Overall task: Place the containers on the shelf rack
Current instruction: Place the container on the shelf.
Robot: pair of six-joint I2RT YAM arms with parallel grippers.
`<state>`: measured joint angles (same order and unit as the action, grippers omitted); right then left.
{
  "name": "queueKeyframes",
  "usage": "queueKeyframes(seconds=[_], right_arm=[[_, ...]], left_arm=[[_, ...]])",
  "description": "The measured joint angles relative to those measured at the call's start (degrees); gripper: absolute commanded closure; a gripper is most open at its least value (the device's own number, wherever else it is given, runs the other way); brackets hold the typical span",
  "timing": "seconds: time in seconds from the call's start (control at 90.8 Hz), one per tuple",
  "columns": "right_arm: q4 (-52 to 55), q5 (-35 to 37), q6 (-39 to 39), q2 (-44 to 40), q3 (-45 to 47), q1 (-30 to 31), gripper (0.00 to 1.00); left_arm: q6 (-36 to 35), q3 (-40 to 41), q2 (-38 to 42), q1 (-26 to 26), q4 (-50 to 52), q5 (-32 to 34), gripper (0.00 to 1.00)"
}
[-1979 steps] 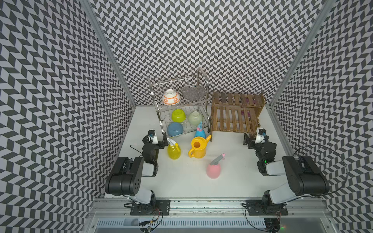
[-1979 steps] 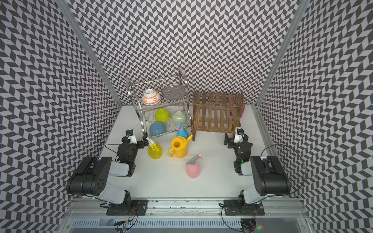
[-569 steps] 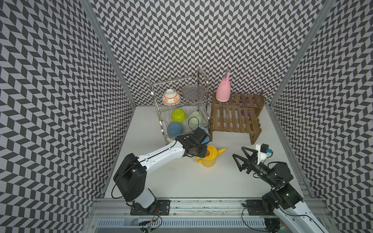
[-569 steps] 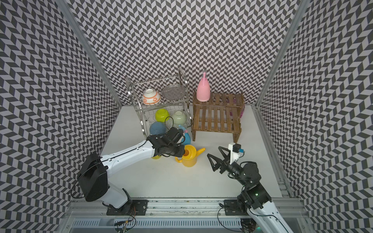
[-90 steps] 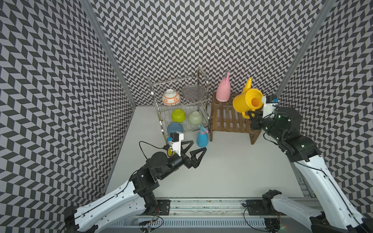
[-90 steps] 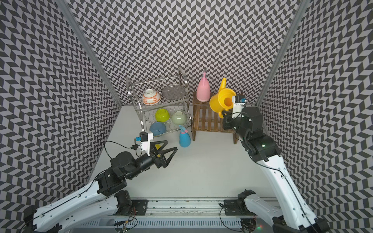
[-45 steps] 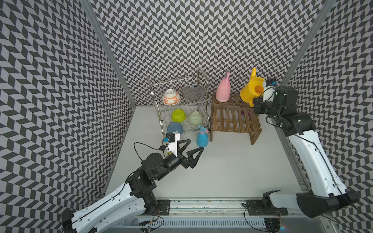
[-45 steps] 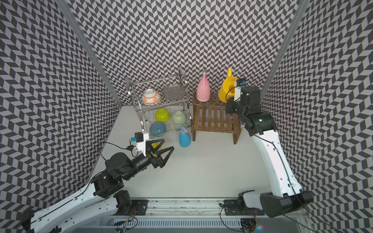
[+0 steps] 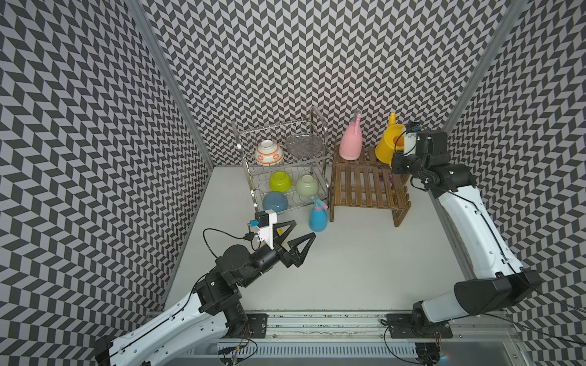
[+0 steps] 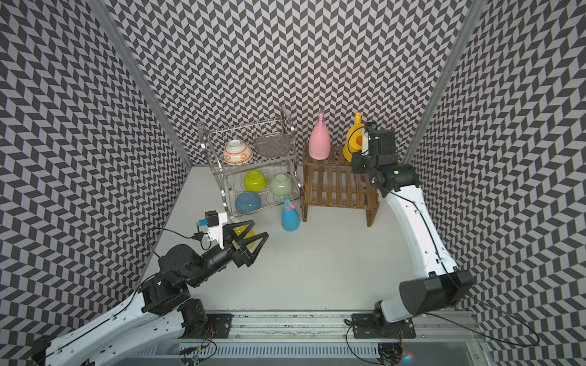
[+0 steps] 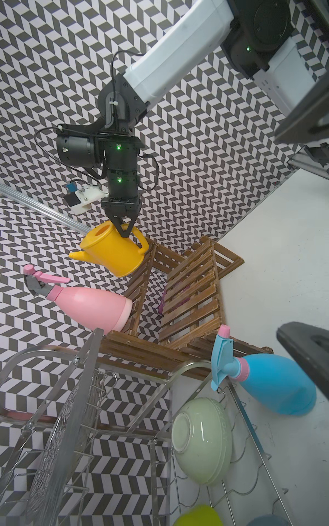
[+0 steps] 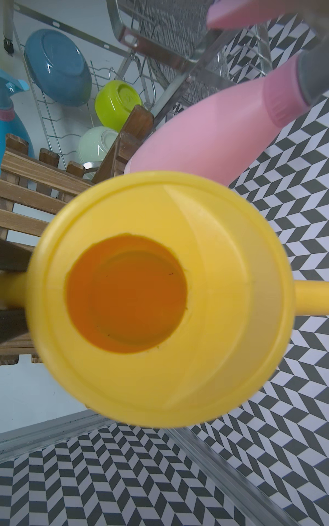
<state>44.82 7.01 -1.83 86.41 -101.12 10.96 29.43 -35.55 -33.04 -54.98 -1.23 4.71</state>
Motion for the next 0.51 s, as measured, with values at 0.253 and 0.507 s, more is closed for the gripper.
queueKeyframes(seconds=[0.253,0.507], right_arm=[[0.1,1.3,0.8,1.9,-1.0,0.0,0.75],[-0.6,1.6,1.4,2.4,-2.6,0.0,0.69]], left_arm=[[0.0,0.0,-1.3,0.0,0.0,0.0,0.00],[-0.1,0.0,-2.1,0.0,0.0,0.1,0.00]])
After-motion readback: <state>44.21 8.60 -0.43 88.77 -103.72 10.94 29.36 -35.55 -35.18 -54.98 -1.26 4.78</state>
